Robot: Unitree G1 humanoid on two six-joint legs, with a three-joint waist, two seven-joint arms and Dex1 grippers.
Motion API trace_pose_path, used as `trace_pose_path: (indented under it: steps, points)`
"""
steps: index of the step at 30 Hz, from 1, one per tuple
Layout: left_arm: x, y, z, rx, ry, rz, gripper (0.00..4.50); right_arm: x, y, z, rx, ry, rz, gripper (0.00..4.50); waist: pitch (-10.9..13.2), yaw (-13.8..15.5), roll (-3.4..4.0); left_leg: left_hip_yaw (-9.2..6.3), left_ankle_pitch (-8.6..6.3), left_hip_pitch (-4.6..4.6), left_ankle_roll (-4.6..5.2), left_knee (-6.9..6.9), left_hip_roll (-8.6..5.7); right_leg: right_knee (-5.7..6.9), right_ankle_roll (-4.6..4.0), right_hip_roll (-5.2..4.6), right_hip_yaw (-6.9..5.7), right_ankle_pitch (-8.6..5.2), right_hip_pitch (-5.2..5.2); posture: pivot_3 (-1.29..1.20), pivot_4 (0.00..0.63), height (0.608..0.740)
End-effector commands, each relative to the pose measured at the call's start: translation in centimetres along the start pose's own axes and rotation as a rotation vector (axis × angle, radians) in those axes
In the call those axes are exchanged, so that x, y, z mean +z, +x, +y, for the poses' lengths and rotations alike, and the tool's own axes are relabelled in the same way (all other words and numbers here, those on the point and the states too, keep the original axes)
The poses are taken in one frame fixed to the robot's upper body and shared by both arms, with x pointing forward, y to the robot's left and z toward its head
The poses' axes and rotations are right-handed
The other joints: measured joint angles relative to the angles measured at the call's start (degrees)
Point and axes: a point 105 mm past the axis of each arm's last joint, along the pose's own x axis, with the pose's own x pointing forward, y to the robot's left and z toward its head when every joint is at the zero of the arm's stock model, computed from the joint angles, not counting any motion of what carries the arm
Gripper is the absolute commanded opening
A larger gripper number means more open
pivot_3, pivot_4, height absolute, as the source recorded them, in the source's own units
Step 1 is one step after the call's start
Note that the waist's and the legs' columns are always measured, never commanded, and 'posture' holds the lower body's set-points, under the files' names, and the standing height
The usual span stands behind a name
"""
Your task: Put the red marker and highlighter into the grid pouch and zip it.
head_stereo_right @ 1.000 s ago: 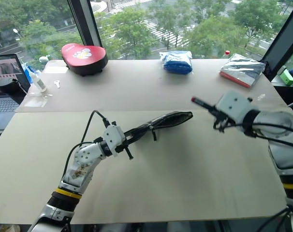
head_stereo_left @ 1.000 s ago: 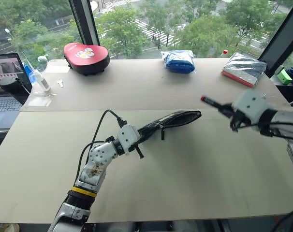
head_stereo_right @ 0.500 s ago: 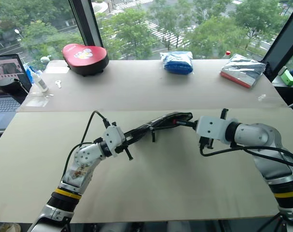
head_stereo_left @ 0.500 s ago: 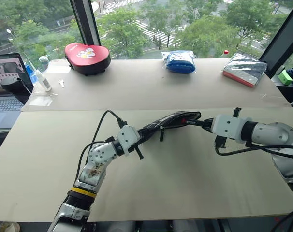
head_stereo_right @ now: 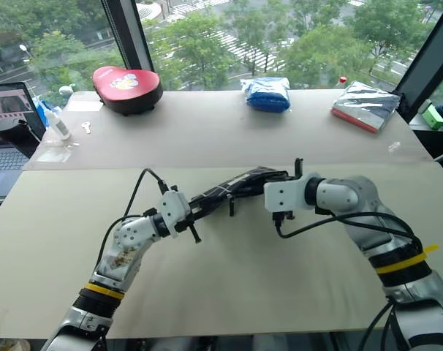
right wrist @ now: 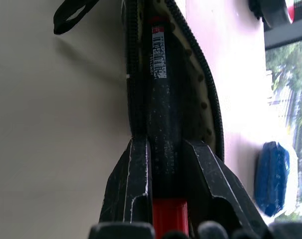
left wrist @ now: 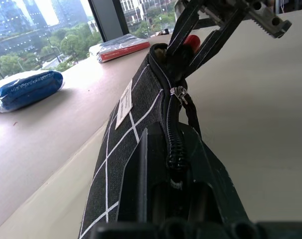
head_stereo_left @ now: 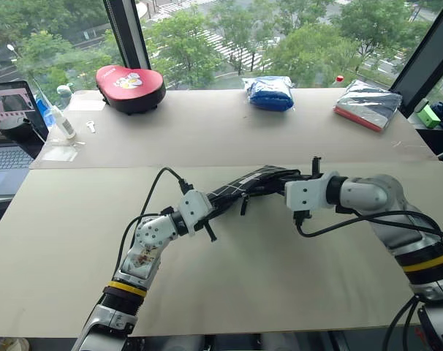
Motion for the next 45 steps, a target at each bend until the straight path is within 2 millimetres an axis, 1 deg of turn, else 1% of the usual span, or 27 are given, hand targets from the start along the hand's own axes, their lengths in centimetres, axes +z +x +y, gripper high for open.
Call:
trace_pose_path:
  steps: [1,5,6,7,9,10,11,13,14,16,19,20,21,22,24,26,28,29,30,32,34,35,37,38,40,43,45]
  points:
    - [1.5,0.6,0.3,-0.015,0.047,-0.056,0.0,1.7,0.6,-1.6,-0.067,-0.114,-0.073,0.5,0.0,-0.1,0.0,0.0,0.0,0.0,0.0,0.0,0.0,0.0,0.0,0.0,0.0,0.0,-0.01,0.0,0.15,0.74]
    - [1.6,0.7,0.4,-0.021,0.051,-0.057,0.0,2.3,1.7,-1.8,-0.117,-0.175,-0.121,0.5,0.0,-0.12,0.0,0.01,0.01,0.01,-0.03,0.0,0.0,0.02,-0.01,0.02,0.01,0.0,-0.01,0.0,0.15,0.74]
    - [1.6,0.7,0.4,-0.022,0.052,-0.057,0.0,2.2,1.9,-1.5,-0.112,-0.171,-0.124,0.5,0.0,-0.12,0.0,0.01,0.02,0.01,-0.03,0.0,0.0,0.02,-0.01,0.02,0.01,0.0,-0.01,0.0,0.15,0.74]
    - [1.6,0.6,0.3,-0.022,0.053,-0.057,0.0,1.8,2.1,-1.2,-0.1,-0.129,-0.116,0.5,0.0,-0.11,0.0,0.0,0.02,0.01,-0.03,0.0,0.0,0.02,-0.01,0.02,0.01,0.0,-0.01,0.0,0.15,0.74]
    - [1.6,0.6,0.3,-0.02,0.053,-0.056,0.0,1.2,2.1,-0.9,-0.086,-0.064,-0.105,1.51,0.0,-0.11,0.0,0.0,0.02,0.0,-0.03,0.0,-0.01,0.01,-0.01,0.02,0.01,0.0,-0.01,0.0,0.15,0.74]
    - [1.6,0.5,0.3,-0.02,0.052,-0.055,0.0,0.9,2.0,-1.1,-0.096,-0.048,-0.09,1.74,0.0,-0.11,0.0,0.0,0.02,0.0,-0.03,0.0,-0.01,0.01,-0.01,0.02,0.02,0.01,-0.01,0.0,0.15,0.74]
    - [1.6,0.5,0.2,-0.02,0.052,-0.055,0.0,0.6,1.9,-1.4,-0.108,-0.041,-0.075,2.1,0.0,-0.12,0.0,0.0,0.02,0.0,-0.03,0.0,-0.01,0.01,-0.01,0.02,0.02,0.01,-0.01,0.0,0.15,0.74]
    - [1.6,0.4,0.2,-0.02,0.051,-0.054,0.0,-0.1,1.4,-2.0,-0.132,-0.025,-0.046,2.67,0.0,-0.11,0.0,0.0,0.02,0.01,-0.03,0.0,0.0,0.01,-0.01,0.02,0.02,0.01,-0.01,0.0,0.15,0.74]
    - [1.6,0.4,0.2,-0.021,0.051,-0.053,0.0,-0.3,1.2,-2.3,-0.146,-0.018,-0.041,3.08,0.0,-0.12,0.0,0.0,0.02,0.01,-0.03,0.0,0.0,0.02,-0.01,0.02,0.02,0.01,-0.01,0.0,0.15,0.74]
    - [1.6,0.5,0.1,-0.021,0.051,-0.053,0.0,-0.8,0.2,-3.5,-0.201,0.049,-0.046,3.08,0.0,-0.13,0.0,0.0,0.01,0.0,-0.03,0.0,0.0,0.02,-0.02,0.02,0.02,0.01,-0.02,0.0,0.15,0.74]
    - [1.7,0.5,0.1,-0.02,0.05,-0.054,0.0,-1.4,-2.2,-5.0,-0.262,0.23,-0.095,3.08,0.0,0.01,0.0,0.0,0.01,-0.01,-0.02,0.0,0.0,0.0,-0.02,0.02,0.03,0.01,-0.01,0.0,0.15,0.74]
    - [1.7,0.5,0.1,-0.02,0.049,-0.054,0.0,-1.6,-2.9,-5.4,-0.276,0.303,-0.113,3.08,0.0,0.0,0.0,-0.02,0.01,0.0,-0.02,0.0,0.0,-0.01,-0.02,0.01,0.02,0.01,0.02,0.0,0.15,0.74]
    - [1.7,0.5,0.1,-0.019,0.048,-0.053,0.0,-1.8,-3.7,-5.8,-0.281,0.426,-0.133,3.08,0.0,-0.02,0.0,-0.02,0.01,0.0,-0.01,0.0,0.0,-0.02,-0.02,0.01,0.03,0.01,0.02,0.0,0.15,0.74]
    - [1.7,0.5,0.1,-0.019,0.047,-0.053,0.0,-1.9,-4.4,-5.7,-0.258,0.548,-0.157,3.08,0.0,-0.03,0.0,-0.02,0.0,0.0,0.0,0.0,0.0,-0.01,-0.02,0.01,0.03,0.01,0.02,0.0,0.15,0.74]
    - [1.7,0.5,0.1,-0.019,0.044,-0.052,0.0,-1.2,-6.4,-4.8,-0.14,0.816,-0.251,3.08,0.0,0.03,0.0,-0.05,-0.03,-0.02,0.06,-0.01,0.03,-0.02,-0.02,0.01,0.04,0.01,0.02,0.0,0.15,0.74]
    - [1.7,0.5,0.0,-0.019,0.043,-0.051,0.0,0.1,-8.2,-4.0,-0.031,0.979,-0.338,3.08,0.0,0.42,0.0,-0.13,-0.23,-0.05,0.38,-0.01,0.05,-0.03,-0.03,0.0,0.01,0.02,0.02,0.0,0.15,0.74]
    - [1.6,0.5,0.1,-0.019,0.039,-0.049,0.0,0.3,-9.5,-2.9,0.016,1.072,-0.358,3.08,0.0,0.58,0.01,-0.13,-0.35,-0.07,0.58,-0.01,0.05,-0.07,-0.03,-0.03,0.03,0.02,0.01,0.0,0.15,0.74]
    - [1.6,0.4,0.1,-0.019,0.038,-0.048,0.0,0.3,-9.7,-2.4,0.028,1.101,-0.342,3.08,0.0,0.58,0.01,-0.13,-0.38,-0.07,0.61,-0.01,0.06,-0.1,-0.03,-0.04,0.02,0.02,0.03,0.0,0.15,0.74]
    - [1.5,0.4,0.1,-0.018,0.037,-0.046,0.0,0.3,-9.8,-1.3,0.061,1.127,-0.318,3.08,-0.01,0.52,0.01,-0.13,-0.38,-0.06,0.62,-0.01,0.06,-0.1,-0.03,-0.05,0.03,0.02,0.04,0.0,0.15,0.74]
    - [1.3,0.2,0.1,-0.013,0.032,-0.038,0.0,0.8,-9.4,2.3,0.166,1.178,-0.24,3.08,-0.01,0.73,0.01,-0.1,-0.38,-0.04,0.62,-0.01,0.06,-0.07,-0.02,-0.08,0.03,0.01,0.04,0.0,0.15,0.74]
    - [1.2,0.1,0.1,-0.012,0.028,-0.035,0.0,1.3,-8.8,4.5,0.218,1.198,-0.196,3.08,-0.01,0.94,0.01,-0.11,-0.38,-0.05,0.61,-0.01,0.08,-0.06,-0.02,-0.06,-0.02,0.01,0.04,0.0,0.15,0.74]
    - [1.2,0.1,0.1,-0.013,0.028,-0.035,0.0,1.5,-8.5,5.1,0.225,1.199,-0.18,3.08,-0.01,0.86,0.02,-0.1,-0.36,-0.06,0.59,-0.01,0.05,-0.04,-0.02,-0.08,0.01,0.01,0.02,0.0,0.15,0.74]
    - [1.2,0.1,0.0,-0.015,0.026,-0.035,0.0,2.2,-6.8,6.5,0.224,1.203,-0.169,3.08,-0.01,0.5,0.01,-0.01,-0.35,-0.05,0.58,0.01,0.04,-0.02,-0.01,-0.12,0.07,0.01,0.02,0.0,0.15,0.74]
    - [1.2,0.2,-0.1,-0.018,0.026,-0.035,0.0,2.2,-6.0,6.7,0.204,1.193,-0.158,3.08,-0.01,0.43,0.01,-0.01,-0.35,-0.03,0.57,0.06,0.05,-0.01,-0.01,-0.11,0.05,0.01,0.04,0.0,0.15,0.74]
    - [1.3,0.3,0.0,-0.02,0.027,-0.036,0.0,1.8,-3.9,6.5,0.131,1.217,-0.127,3.08,0.0,0.36,-0.01,-0.03,-0.33,0.0,0.54,0.08,0.06,0.02,-0.01,-0.09,0.03,0.01,0.06,0.0,0.15,0.74]
    - [1.3,0.3,0.1,-0.021,0.029,-0.036,0.0,1.9,-2.3,6.2,0.107,1.192,-0.099,3.08,0.0,0.3,0.0,-0.04,-0.29,-0.01,0.47,0.12,0.03,0.06,-0.01,-0.06,0.04,0.02,0.04,0.0,0.15,0.74]
    - [1.3,0.4,0.1,-0.022,0.028,-0.037,0.0,2.7,-1.4,5.6,0.115,1.169,-0.122,3.08,0.0,0.56,-0.01,-0.09,-0.14,-0.02,0.24,0.12,0.01,0.05,-0.01,-0.05,-0.01,0.02,0.04,0.0,0.15,0.74]
